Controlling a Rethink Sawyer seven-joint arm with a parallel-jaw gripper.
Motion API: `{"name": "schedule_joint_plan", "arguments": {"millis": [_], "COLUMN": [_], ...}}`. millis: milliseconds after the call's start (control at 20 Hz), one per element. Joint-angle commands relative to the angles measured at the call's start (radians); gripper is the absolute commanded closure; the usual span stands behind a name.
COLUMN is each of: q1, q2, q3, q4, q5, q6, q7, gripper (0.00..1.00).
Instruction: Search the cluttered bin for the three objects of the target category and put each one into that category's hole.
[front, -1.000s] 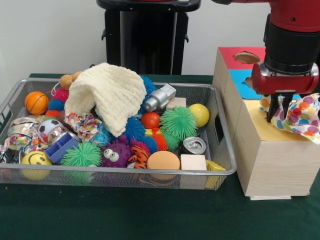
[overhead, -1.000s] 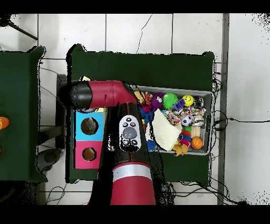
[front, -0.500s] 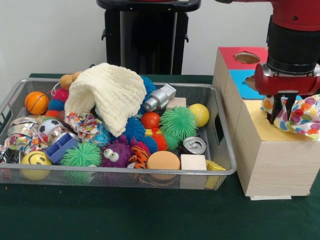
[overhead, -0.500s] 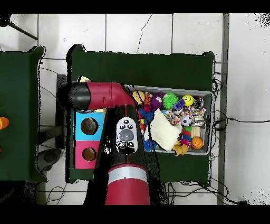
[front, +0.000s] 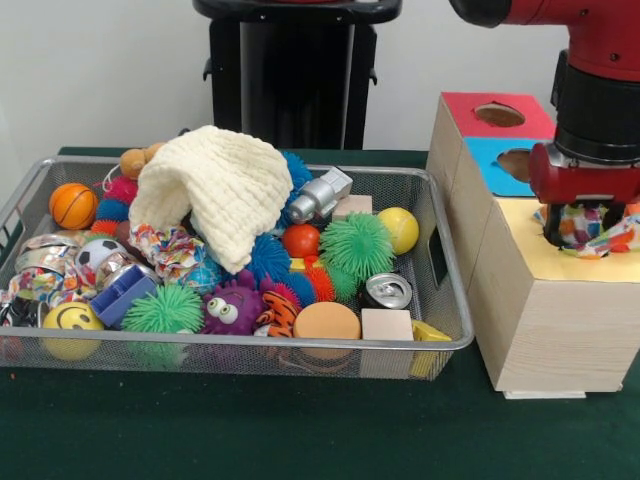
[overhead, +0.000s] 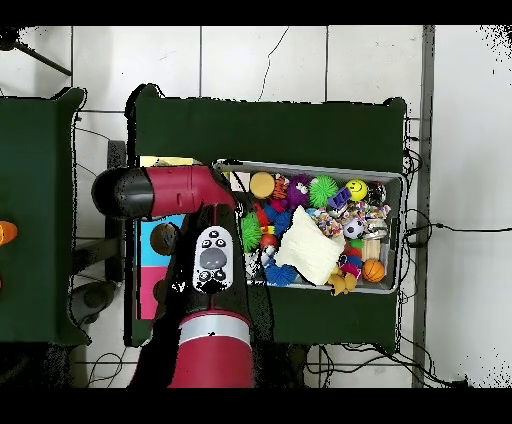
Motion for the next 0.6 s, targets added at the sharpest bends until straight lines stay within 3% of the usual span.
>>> {"name": "schedule_joint_plan", "arguments": {"millis": [50,600], "q1": [0.016,-0.015], "q2": [0.15,0.204], "q3": [-0.015,-0.021], "q4": [0.115,0.098], "q5": [0.032,0.056], "q6": [-0.085,-0.099], "q7": [0.292,0.219], "gripper": [0.0,0.0]}}
